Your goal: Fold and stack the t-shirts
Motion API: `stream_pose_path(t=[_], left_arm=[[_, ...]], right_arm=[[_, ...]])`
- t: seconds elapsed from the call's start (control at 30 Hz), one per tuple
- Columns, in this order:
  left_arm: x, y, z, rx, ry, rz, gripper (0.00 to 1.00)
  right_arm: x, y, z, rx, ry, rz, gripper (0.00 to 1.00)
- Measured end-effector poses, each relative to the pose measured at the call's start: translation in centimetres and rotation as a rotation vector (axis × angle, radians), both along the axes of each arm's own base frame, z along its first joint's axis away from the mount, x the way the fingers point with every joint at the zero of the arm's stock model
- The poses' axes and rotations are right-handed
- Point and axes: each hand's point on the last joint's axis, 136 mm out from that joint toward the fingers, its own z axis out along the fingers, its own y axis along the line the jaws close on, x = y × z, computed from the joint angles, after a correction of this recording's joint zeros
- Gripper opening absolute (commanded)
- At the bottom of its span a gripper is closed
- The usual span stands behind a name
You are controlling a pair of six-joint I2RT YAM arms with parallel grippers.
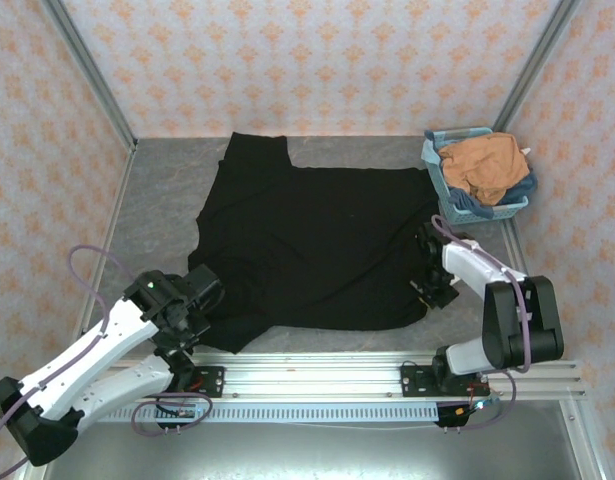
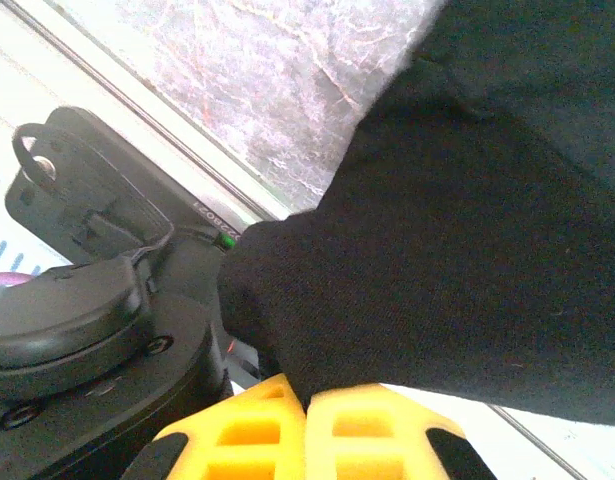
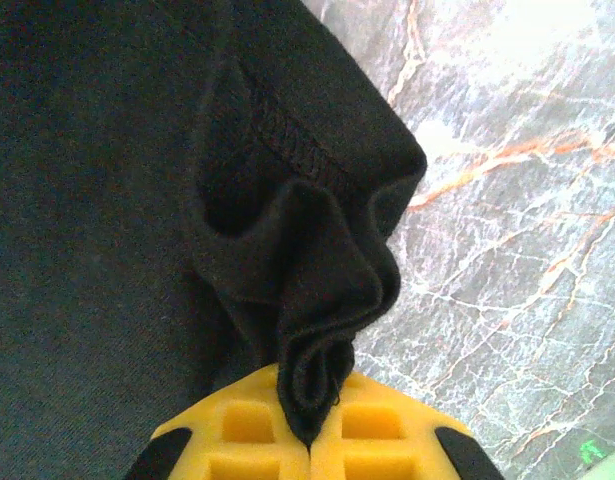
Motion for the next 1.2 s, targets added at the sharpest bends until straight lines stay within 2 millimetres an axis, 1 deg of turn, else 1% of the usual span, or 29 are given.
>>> stream_pose_path(t=[0.1, 0.17, 0.27, 0.37, 0.53, 0.63, 0.77, 0.83, 1.0, 1.1, 1.13, 1.17, 1.2], left_arm=[[0.4, -0.5, -0.5, -0.012, 0.006, 0.004, 0.0], [0.9, -1.0, -0.6, -0.021, -0.001, 0.004, 0.0], [1.5, -1.5, -0.8, -0.025, -0.002, 0.001, 0.0], [2.1, -2.0, -0.7, -0.033, -0.012, -0.001, 0.0], [2.8, -2.5, -0.1, -0.054, -0.04, -0.011, 0.0], [2.9, -2.5, 0.0, -0.057, -0.043, -0.021, 0.0], [2.9, -2.6, 0.2, -0.068, -0.058, -0.026, 0.0], [2.9, -2.5, 0.2, -0.074, -0.067, -0.027, 0.0], [2.6, -2.3, 0.1, -0.082, -0.078, -0.026, 0.0], [2.6, -2.2, 0.0, -0.078, -0.081, -0.027, 0.0], [2.6, -2.2, 0.1, -0.076, -0.082, -0.027, 0.0], [2.7, -2.2, 0.1, -0.074, -0.084, -0.026, 0.0], [2.7, -2.1, 0.1, -0.07, -0.087, -0.026, 0.0]], right_arm=[[-0.2, -0.3, 1.0, -0.015, -0.028, -0.018, 0.3], [-0.4, -0.7, 1.7, -0.029, -0.059, -0.033, 0.42], [-0.9, -1.2, 2.1, -0.049, -0.078, -0.065, 0.52], [-1.3, -1.9, 2.1, -0.067, -0.064, -0.111, 0.55], [-2.4, -2.7, 2.6, -0.099, -0.057, -0.17, 0.53], [-3.5, -2.8, 2.8, -0.101, -0.071, -0.216, 0.49], [-5.6, -2.8, 1.5, -0.104, -0.017, -0.27, 0.45], [-6.3, -2.8, 1.0, -0.112, 0.011, -0.29, 0.44], [-5.9, -2.9, 0.3, -0.121, 0.042, -0.302, 0.43], [-5.6, -2.5, -0.8, -0.109, 0.077, -0.303, 0.4], [-5.5, -2.4, -1.1, -0.105, 0.087, -0.303, 0.36], [-5.2, -2.3, -1.2, -0.102, 0.084, -0.307, 0.31], [-5.0, -2.2, -1.2, -0.096, 0.079, -0.311, 0.23]])
